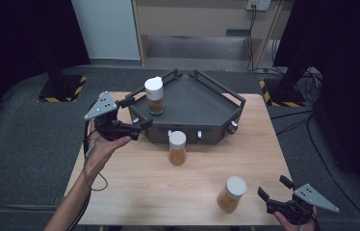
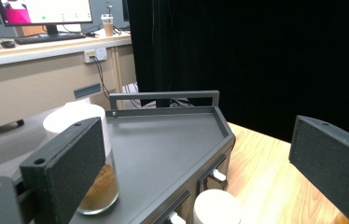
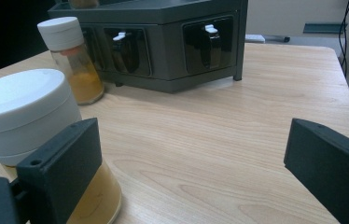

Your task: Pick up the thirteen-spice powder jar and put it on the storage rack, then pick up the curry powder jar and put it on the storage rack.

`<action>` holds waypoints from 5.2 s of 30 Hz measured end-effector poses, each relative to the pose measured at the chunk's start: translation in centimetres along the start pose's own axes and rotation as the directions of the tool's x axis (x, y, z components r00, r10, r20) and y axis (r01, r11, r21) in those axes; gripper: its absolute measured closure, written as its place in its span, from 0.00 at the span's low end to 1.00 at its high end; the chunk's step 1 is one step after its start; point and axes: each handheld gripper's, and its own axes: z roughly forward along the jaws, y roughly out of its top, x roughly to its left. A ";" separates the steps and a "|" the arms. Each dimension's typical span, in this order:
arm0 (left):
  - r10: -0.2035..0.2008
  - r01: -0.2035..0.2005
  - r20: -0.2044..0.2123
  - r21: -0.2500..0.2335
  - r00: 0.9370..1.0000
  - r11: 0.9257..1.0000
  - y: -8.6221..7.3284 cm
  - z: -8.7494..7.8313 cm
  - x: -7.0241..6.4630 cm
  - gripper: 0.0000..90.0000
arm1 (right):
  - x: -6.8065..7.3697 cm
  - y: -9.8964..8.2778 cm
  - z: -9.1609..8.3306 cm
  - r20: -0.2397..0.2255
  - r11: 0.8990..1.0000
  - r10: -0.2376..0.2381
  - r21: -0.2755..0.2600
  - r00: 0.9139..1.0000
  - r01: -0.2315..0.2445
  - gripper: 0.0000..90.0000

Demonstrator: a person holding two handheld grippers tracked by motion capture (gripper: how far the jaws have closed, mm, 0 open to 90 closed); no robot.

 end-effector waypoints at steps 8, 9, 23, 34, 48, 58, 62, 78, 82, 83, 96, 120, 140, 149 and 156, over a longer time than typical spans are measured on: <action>0.012 -0.012 0.006 0.018 1.000 1.000 -1.5 -1.5 -0.5 0.03 | 0.1 0.0 -0.1 0.003 1.000 -0.001 -0.001 1.000 0.001 0.04; 0.011 -0.011 0.005 0.017 1.000 1.000 -1.7 -1.7 -0.5 0.02 | 0.1 0.0 -0.1 0.003 1.000 -0.002 0.000 1.000 0.002 0.04; -0.002 0.003 -0.020 0.033 1.000 0.999 -4.1 -4.0 -1.2 0.02 | 0.1 0.1 0.0 0.011 1.000 0.003 0.003 1.000 -0.003 0.04; -0.014 0.016 -0.049 0.037 0.999 0.999 -6.9 -6.0 -1.8 0.00 | 0.2 0.1 0.0 0.013 1.000 -0.001 0.003 1.000 0.001 0.04; -0.042 0.045 -0.090 0.041 0.995 0.998 -10.5 -8.7 -2.4 0.00 | 0.2 0.1 0.0 0.010 1.000 -0.004 0.007 1.000 0.004 0.04; -0.053 0.058 -0.092 0.058 0.994 0.997 -13.0 -9.9 -2.8 0.00 | 0.2 0.1 0.0 0.010 1.000 -0.004 0.007 1.000 0.004 0.04; -0.061 0.067 -0.088 0.065 0.994 0.996 -14.1 -10.3 -2.9 0.00 | 0.2 0.2 0.0 0.009 1.000 -0.006 0.008 1.000 0.006 0.04; -0.061 0.069 -0.114 0.068 0.992 0.995 -17.1 -11.4 -3.7 0.00 | 0.2 0.2 0.1 0.009 1.000 -0.007 0.009 1.000 0.007 0.04; -0.064 0.071 -0.113 0.058 0.992 0.996 -17.6 -11.7 -3.6 0.00 | 0.2 0.2 0.0 0.009 1.000 -0.007 0.008 1.000 0.007 0.04; -0.063 0.070 -0.114 0.056 0.991 0.996 -17.7 -11.7 -3.6 0.00 | 0.2 0.2 0.0 0.008 1.000 -0.008 0.009 1.000 0.008 0.04; -0.085 0.092 -0.115 0.055 0.990 0.994 -18.5 -12.2 -3.1 0.00 | 0.2 0.1 0.0 0.004 1.000 -0.011 0.007 1.000 0.011 0.04; -0.093 0.099 -0.078 0.077 0.993 0.992 -18.4 -11.8 -2.8 0.00 | -0.4 1.2 0.8 -0.033 1.000 0.004 -0.002 0.999 -0.004 0.02; -0.103 0.108 -0.074 0.077 0.992 0.991 -18.4 -11.7 -2.7 0.00 | -1.7 7.5 4.1 -0.181 0.998 -0.061 -0.021 0.982 0.058 0.01; -0.104 0.110 -0.073 0.075 0.992 0.991 -18.5 -11.7 -2.7 0.00 | -1.0 10.9 6.9 -0.274 0.994 -0.111 -0.016 0.955 0.111 0.02; -0.107 0.112 -0.071 0.076 0.992 0.991 -18.5 -11.8 -2.6 0.00 | 0.3 13.1 9.3 -0.331 0.987 -0.155 -0.003 0.931 0.164 0.02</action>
